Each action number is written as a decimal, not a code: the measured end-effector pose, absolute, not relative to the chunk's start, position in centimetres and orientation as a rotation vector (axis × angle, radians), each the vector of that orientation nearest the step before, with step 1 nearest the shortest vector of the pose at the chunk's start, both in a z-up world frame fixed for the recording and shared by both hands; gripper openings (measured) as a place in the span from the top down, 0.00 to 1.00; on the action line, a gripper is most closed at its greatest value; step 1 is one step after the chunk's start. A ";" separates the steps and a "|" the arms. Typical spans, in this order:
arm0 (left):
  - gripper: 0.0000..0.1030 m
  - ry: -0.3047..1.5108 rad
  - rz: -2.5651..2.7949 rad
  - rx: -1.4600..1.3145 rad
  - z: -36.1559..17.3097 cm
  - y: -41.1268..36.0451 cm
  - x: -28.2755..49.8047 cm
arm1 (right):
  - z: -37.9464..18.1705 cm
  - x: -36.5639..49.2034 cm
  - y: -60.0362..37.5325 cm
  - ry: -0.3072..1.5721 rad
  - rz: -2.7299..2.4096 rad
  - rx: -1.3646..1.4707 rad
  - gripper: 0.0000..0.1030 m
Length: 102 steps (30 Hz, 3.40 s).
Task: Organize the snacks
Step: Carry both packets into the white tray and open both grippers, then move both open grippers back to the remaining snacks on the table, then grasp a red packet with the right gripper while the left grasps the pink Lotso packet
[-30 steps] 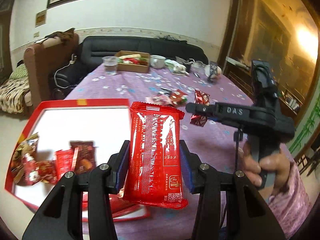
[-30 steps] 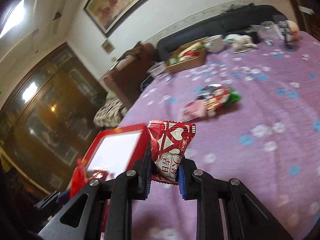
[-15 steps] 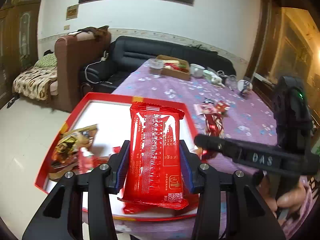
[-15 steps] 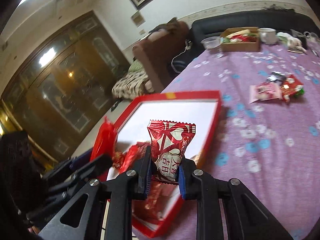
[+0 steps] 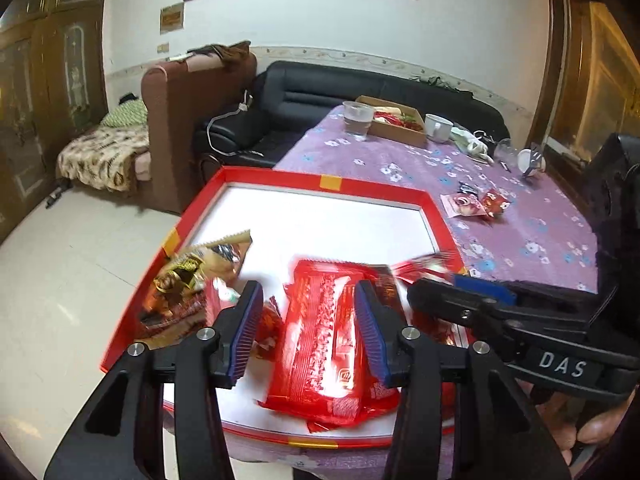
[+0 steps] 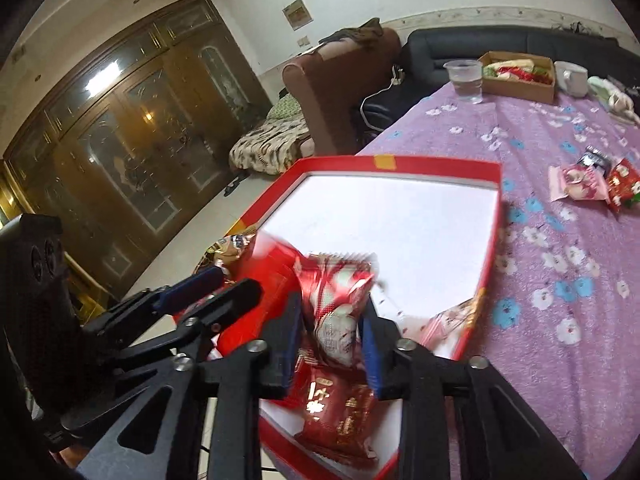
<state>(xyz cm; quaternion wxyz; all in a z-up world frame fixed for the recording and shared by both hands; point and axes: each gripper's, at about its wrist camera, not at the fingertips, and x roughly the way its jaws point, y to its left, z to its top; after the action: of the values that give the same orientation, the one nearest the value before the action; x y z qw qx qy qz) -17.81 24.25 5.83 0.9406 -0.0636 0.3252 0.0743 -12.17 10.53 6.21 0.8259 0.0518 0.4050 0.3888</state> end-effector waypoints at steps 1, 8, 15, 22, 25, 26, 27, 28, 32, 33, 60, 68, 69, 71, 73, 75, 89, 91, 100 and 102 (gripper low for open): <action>0.43 0.658 0.160 -0.118 6.0 24.1 -17.9 | 6.3 -12.1 10.3 0.855 0.821 0.113 0.62; 0.27 0.637 0.186 -0.060 6.8 22.8 -18.1 | 6.8 -11.2 7.2 0.824 0.770 0.167 0.54; 0.24 0.626 0.207 -0.029 7.3 21.9 -18.2 | 5.8 -8.2 1.0 0.842 0.660 0.293 0.50; 0.22 0.626 0.206 -0.004 7.6 20.8 -17.9 | 5.1 -6.2 -6.3 0.829 0.540 0.422 0.45; 0.22 0.630 0.208 0.006 7.7 20.4 -17.7 | 4.9 -5.7 -8.8 0.817 0.504 0.461 0.43; 0.22 0.632 0.208 0.011 7.7 20.2 -17.7 | 4.8 -5.5 -9.7 0.813 0.494 0.481 0.43; 0.22 0.634 0.209 0.016 7.6 20.1 -17.6 | 4.6 -5.3 -10.5 0.810 0.483 0.499 0.43; 0.22 0.637 0.210 0.024 7.6 19.8 -17.4 | 4.5 -5.3 -11.0 0.807 0.476 0.510 0.43; 0.22 0.648 0.212 0.050 7.5 18.9 -16.9 | 3.8 -4.9 -13.6 0.792 0.435 0.562 0.41; 0.22 0.649 0.211 0.054 7.5 18.7 -16.8 | 3.5 -4.7 -14.1 0.792 0.427 0.583 0.41; 0.22 0.711 -0.094 0.170 4.8 5.5 -16.6 | 0.8 -3.9 -16.5 0.826 0.379 0.701 0.40; 0.22 0.720 -0.061 0.161 4.7 5.8 -16.7 | 0.6 -3.8 -16.6 0.845 0.379 0.713 0.39; 0.22 0.720 -0.059 0.160 4.6 5.9 -16.7 | 0.6 -3.8 -16.6 0.847 0.379 0.713 0.39; 0.22 0.720 -0.056 0.157 4.6 6.1 -16.7 | 0.5 -3.8 -16.6 0.850 0.377 0.712 0.39; 0.22 0.721 -0.056 0.152 4.6 6.3 -16.7 | 0.5 -3.8 -16.5 0.854 0.374 0.711 0.39; 0.22 0.723 -0.058 0.149 4.5 6.4 -16.7 | 0.4 -3.7 -16.5 0.857 0.369 0.710 0.39; 0.22 0.736 -0.078 0.091 3.7 8.4 -16.6 | 0.4 -3.6 -16.2 0.859 0.343 0.674 0.39; 0.22 0.739 -0.085 0.083 3.5 8.6 -16.6 | 0.4 -3.6 -16.2 0.857 0.341 0.670 0.39; 0.22 0.751 -0.117 0.061 3.2 9.7 -16.4 | 0.5 -3.5 -15.7 0.852 0.333 0.640 0.35; 0.22 0.756 -0.135 0.071 3.0 9.6 -16.4 | 0.6 -3.3 -15.4 0.859 0.333 0.637 0.32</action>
<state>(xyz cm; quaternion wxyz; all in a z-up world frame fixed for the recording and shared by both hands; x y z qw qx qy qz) -16.38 9.58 2.95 0.9267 0.0346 0.3685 -0.0657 -3.27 -15.44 0.61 0.8472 0.3021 0.4074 0.1578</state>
